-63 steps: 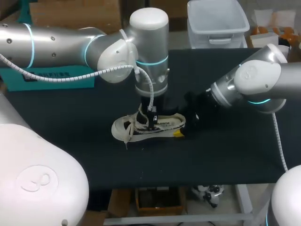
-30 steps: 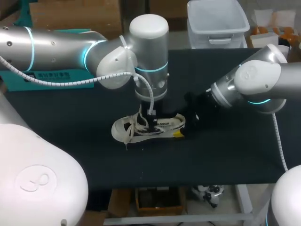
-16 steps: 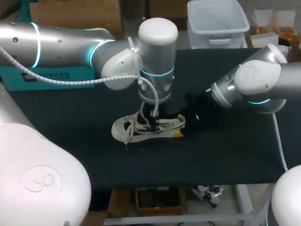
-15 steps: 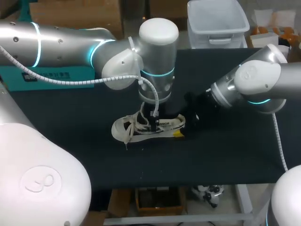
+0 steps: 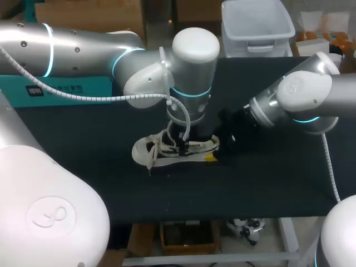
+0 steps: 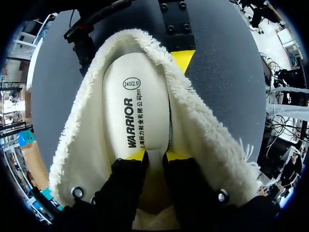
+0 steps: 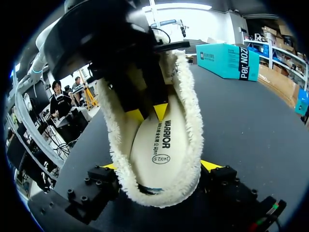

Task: Open the shoe tongue, take the insole out of the shoe, put the insole back into the shoe, and pack the shoe into the shoebox

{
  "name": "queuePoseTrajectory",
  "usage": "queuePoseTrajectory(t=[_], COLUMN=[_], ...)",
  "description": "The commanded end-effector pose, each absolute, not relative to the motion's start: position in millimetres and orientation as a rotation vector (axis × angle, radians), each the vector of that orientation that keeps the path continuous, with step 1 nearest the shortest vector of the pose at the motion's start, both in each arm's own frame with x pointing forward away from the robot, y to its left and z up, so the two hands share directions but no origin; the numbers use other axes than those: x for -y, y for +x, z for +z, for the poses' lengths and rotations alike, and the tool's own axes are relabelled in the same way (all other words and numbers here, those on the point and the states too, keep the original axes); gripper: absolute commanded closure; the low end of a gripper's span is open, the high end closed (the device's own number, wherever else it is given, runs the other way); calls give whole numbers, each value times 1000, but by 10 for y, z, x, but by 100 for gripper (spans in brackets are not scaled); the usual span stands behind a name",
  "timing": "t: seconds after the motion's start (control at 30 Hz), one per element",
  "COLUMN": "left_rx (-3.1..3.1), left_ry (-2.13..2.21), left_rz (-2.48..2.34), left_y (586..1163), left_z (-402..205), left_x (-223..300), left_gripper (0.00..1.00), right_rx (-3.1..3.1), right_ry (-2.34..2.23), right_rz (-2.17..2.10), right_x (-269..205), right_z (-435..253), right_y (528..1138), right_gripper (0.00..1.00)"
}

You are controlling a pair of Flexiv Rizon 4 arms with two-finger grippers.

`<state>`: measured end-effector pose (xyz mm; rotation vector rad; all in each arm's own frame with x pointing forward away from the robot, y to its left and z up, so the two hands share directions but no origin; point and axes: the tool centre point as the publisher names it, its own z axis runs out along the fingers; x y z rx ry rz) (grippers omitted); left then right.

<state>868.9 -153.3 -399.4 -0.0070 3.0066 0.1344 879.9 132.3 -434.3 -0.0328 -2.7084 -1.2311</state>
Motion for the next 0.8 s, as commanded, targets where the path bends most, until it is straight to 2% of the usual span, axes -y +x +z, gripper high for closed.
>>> queuePoseTrajectory(t=[0.03,0.1,0.23,0.4,0.47,0.53,0.8], left_rx=[-2992,-2982,-2962,-2943,-2936,-2933,-2904], left_ry=[-2,3,15,29,34,34,41], left_rz=[96,88,81,77,79,81,65], left_y=[8956,9006,9090,9158,9193,9213,9247], left_z=[-4776,-4785,-4789,-4786,-4795,-4796,-4652], left_x=[1432,1428,1444,1455,1464,1471,1488], left_gripper=[74,69,74,75,81,100,100], right_rx=[2704,2704,2704,2704,2704,2704,2704], right_ry=[-29,-29,-29,-29,-29,-29,-29], right_rz=[-1232,-1232,-1232,-1232,-1232,-1232,-1232], right_x=[-1327,-1327,-1327,-1327,-1327,-1327,-1327], right_z=[-4454,-4454,-4454,-4454,-4454,-4454,-4454], right_y=[8757,8757,8757,8757,8757,8757,8757], right_gripper=[100,100,100,100,100,100,100])
